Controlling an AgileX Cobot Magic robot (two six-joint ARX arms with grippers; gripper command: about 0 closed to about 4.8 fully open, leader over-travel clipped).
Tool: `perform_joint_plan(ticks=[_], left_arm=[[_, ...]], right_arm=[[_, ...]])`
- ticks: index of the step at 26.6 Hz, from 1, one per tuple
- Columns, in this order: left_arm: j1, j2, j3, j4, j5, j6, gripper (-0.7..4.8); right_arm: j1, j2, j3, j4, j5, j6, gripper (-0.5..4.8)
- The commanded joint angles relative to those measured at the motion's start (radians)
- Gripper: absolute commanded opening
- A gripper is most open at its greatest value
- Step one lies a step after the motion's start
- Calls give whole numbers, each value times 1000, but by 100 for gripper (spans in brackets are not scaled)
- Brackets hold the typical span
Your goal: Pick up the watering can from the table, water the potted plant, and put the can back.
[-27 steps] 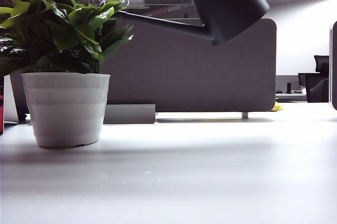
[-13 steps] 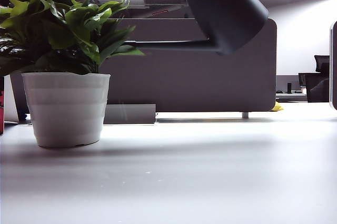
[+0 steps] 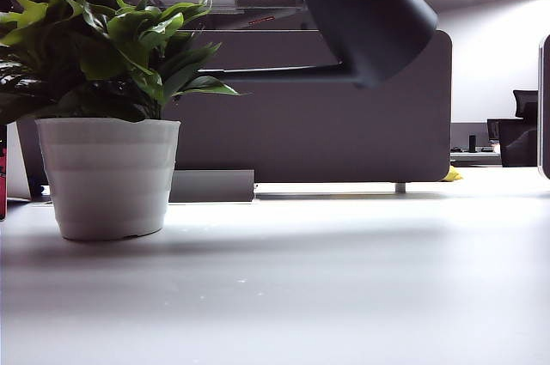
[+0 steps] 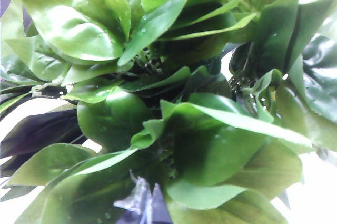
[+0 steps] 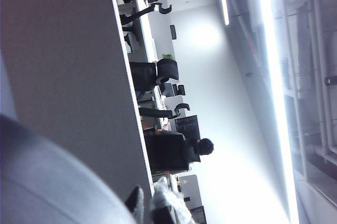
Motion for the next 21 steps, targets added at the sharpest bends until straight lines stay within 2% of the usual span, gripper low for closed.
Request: perform_joint_plan(ticks=[1, 21], left_arm=[[1, -3, 4, 2, -2, 8, -6], [0, -3, 4, 7, 1, 7, -6]], right_arm=[[2, -3, 62, 168, 4, 16, -1], [2, -2, 65, 161, 5, -2, -1]])
